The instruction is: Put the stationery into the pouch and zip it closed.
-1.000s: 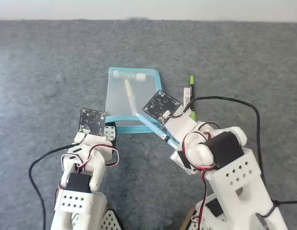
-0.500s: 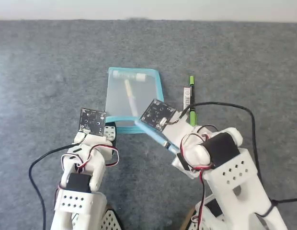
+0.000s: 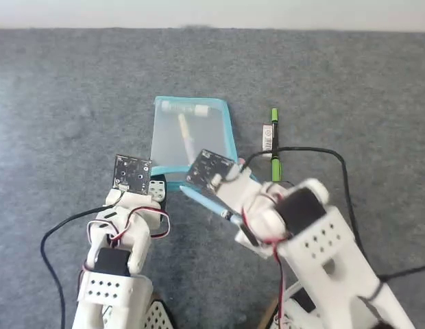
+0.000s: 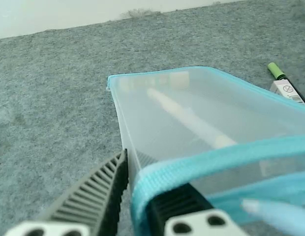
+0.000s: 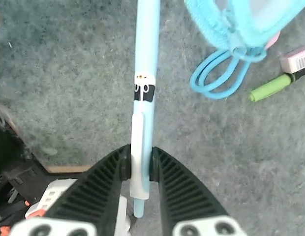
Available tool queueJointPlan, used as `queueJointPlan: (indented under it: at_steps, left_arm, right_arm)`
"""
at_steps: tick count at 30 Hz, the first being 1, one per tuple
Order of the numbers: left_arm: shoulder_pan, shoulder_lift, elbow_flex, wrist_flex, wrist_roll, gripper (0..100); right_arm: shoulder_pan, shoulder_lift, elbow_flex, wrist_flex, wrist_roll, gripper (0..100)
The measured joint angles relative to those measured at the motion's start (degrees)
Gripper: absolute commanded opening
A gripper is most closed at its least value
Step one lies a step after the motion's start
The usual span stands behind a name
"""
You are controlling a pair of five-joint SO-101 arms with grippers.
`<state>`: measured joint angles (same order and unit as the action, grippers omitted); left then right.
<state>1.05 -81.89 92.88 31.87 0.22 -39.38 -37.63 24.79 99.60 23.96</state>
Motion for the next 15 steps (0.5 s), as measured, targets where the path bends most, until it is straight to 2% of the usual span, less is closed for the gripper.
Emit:
queueJointPlan:
  at_steps: [8, 15]
  left_arm:
    - [0.0, 0.0, 0.0, 0.0, 0.0, 1]
    - [0.4, 0.0, 0.0, 0.0, 0.0, 1]
  right_arm:
    - [0.9, 22.9, -19.9, 0.0, -4.6, 0.7]
    - [5.0, 39.0, -37.0, 0.1, -12.7, 0.8]
